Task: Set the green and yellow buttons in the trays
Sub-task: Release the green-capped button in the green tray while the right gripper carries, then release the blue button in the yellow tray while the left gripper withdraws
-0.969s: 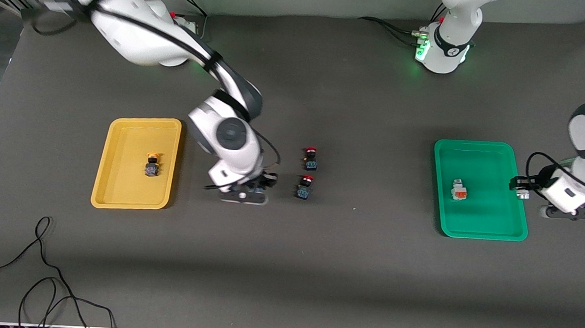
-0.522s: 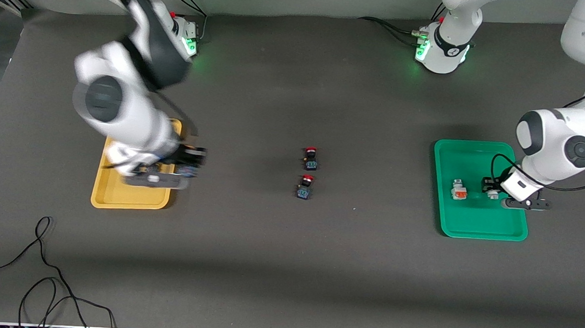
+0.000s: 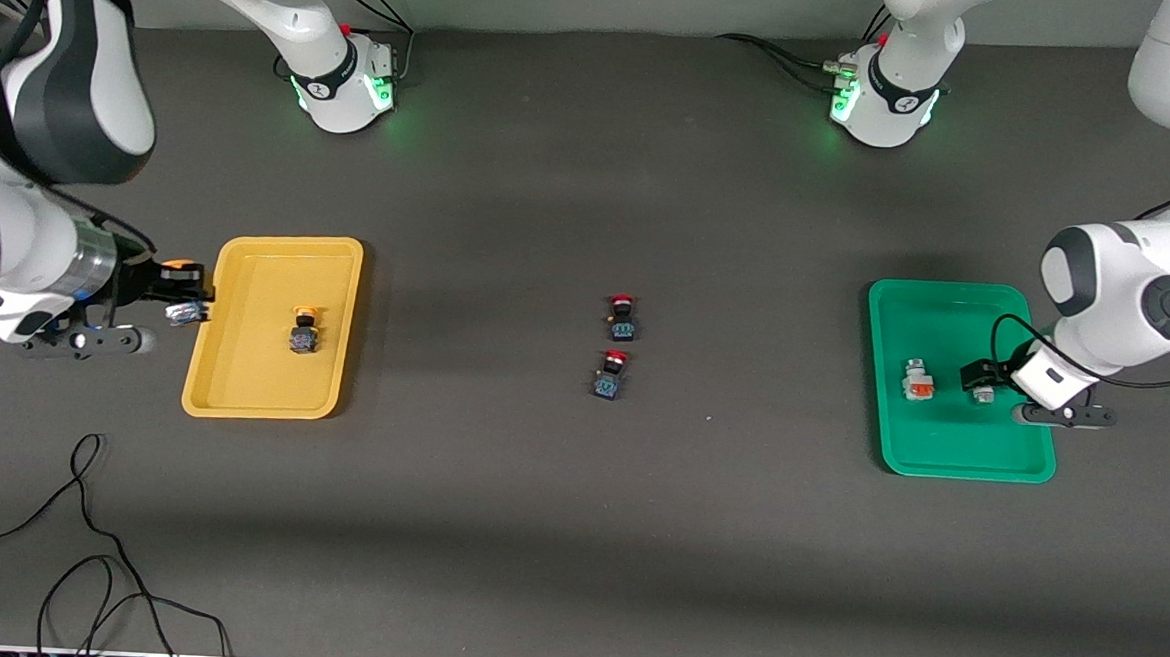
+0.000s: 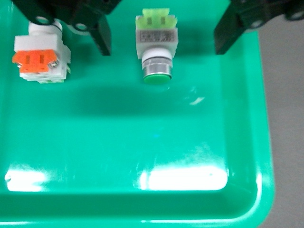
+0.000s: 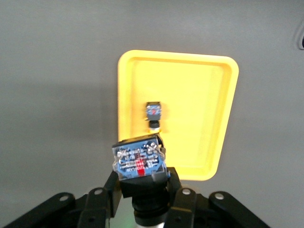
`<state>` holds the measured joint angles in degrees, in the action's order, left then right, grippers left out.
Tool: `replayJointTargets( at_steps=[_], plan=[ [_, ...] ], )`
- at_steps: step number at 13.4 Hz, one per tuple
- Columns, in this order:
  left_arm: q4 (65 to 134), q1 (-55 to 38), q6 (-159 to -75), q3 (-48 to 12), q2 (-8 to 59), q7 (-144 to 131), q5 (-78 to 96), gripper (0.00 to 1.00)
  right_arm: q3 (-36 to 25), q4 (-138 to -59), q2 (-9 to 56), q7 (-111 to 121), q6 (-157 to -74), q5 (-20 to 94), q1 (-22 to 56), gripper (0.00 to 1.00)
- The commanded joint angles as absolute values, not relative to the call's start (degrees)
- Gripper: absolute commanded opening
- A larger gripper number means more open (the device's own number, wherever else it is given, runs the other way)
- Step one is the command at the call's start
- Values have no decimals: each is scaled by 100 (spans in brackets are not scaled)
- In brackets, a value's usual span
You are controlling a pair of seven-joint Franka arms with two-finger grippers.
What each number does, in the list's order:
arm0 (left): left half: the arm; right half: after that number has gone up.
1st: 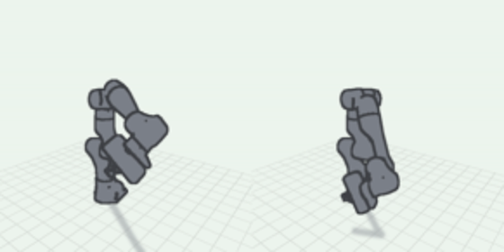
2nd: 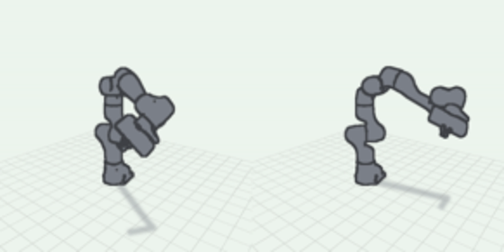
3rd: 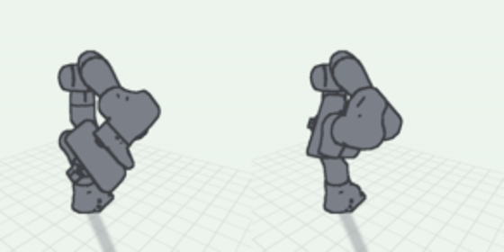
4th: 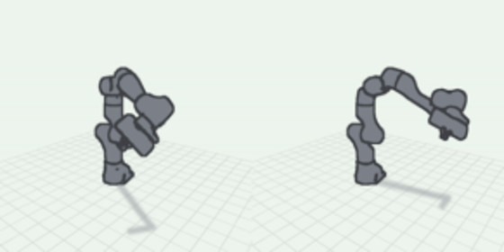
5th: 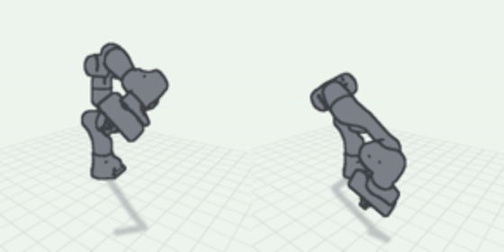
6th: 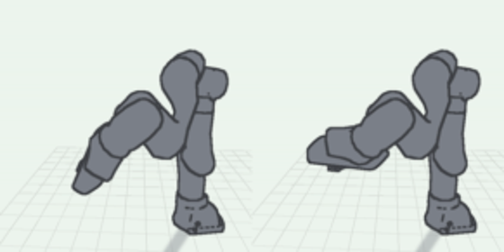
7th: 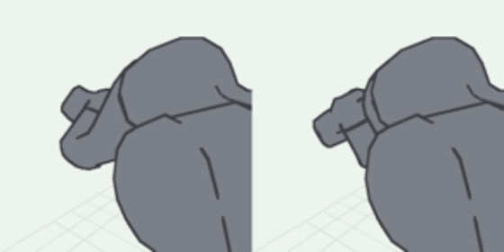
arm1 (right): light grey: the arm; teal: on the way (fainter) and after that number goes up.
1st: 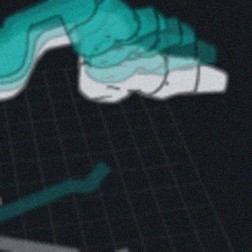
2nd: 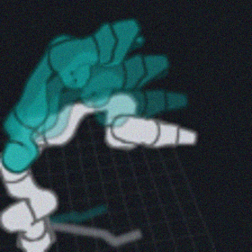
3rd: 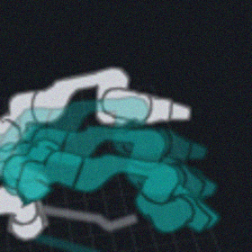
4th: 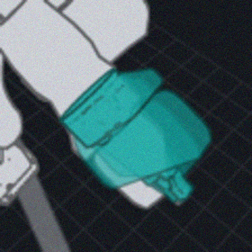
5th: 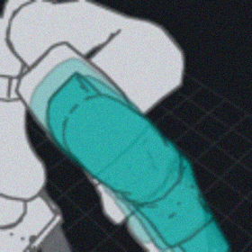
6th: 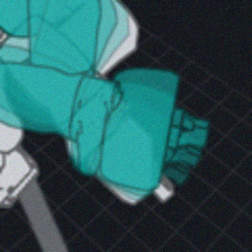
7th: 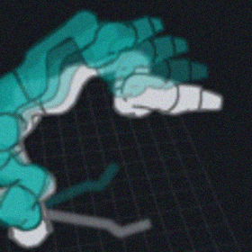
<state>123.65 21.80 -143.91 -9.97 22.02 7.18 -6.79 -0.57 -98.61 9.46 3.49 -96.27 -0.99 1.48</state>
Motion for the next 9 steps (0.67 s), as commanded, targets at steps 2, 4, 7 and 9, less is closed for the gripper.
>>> replayJointTargets(
  at_steps=[2, 4, 7, 9],
  plan=[
    [11358, 2145, -12336, -1072, 1636, 765, -747, 100, -360, -11237, 808, 852, -11359, 18, 141, 0],
    [10813, 2153, -11334, -1125, 1355, 782, -712, 100, -431, -11976, 940, 1028, -12536, 9, 132, 0],
    [10075, 2118, -10068, -1239, 968, 809, -563, 100, -439, -12471, 1405, 1089, -13735, -79, 106, 0],
    [9653, 2109, -9442, -1257, 818, 800, -274, 100, -448, -12638, 1608, 1090, -14157, -79, 97, 0]
  ],
)
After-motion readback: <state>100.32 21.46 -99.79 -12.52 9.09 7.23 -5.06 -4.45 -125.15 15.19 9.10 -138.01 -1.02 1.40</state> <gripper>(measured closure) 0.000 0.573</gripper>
